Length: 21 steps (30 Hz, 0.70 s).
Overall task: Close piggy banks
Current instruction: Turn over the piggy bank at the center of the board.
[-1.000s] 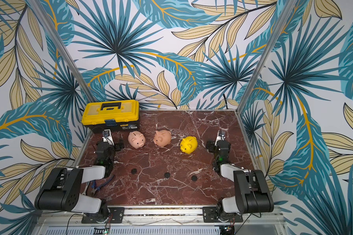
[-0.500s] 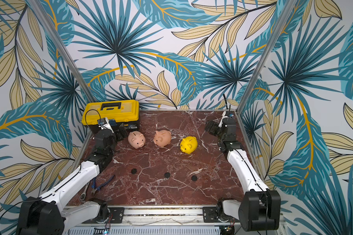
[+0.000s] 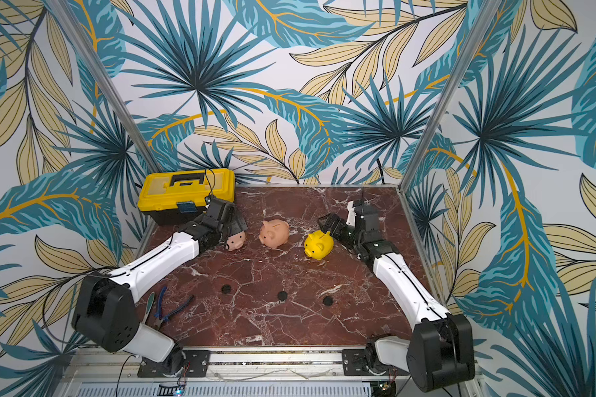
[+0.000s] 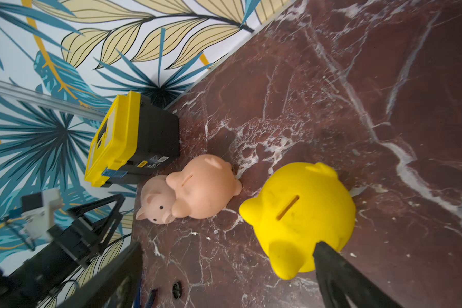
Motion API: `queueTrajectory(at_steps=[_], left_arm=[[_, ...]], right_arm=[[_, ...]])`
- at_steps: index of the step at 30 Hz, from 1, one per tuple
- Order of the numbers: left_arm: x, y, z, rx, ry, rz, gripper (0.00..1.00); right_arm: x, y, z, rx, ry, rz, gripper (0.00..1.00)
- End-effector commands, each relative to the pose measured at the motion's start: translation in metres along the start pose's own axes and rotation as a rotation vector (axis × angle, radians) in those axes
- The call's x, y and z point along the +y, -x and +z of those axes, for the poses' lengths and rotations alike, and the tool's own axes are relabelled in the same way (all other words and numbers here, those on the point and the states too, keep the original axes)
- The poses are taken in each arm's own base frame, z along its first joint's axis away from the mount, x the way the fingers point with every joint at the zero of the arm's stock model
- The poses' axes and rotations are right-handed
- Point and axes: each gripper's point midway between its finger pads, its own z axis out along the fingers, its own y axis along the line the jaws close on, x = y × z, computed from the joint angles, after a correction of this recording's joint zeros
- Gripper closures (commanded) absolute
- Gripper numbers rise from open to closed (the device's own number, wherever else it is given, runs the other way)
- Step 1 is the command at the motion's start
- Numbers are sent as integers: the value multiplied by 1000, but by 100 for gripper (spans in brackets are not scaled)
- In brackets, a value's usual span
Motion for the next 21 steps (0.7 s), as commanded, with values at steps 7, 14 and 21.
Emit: queueTrajectory(at_steps=[7,14,21], left_arm=[[-7,-16,16,139,63,-41,0],[9,-24,27,160,173,-55,1],[18,-15,27,133,224,-90,1]], right_arm=[[16,-33,4,76,15,-53,0],[19,-47,15,114,16,-76,0],[26,-52,23,129,28,-87,1]])
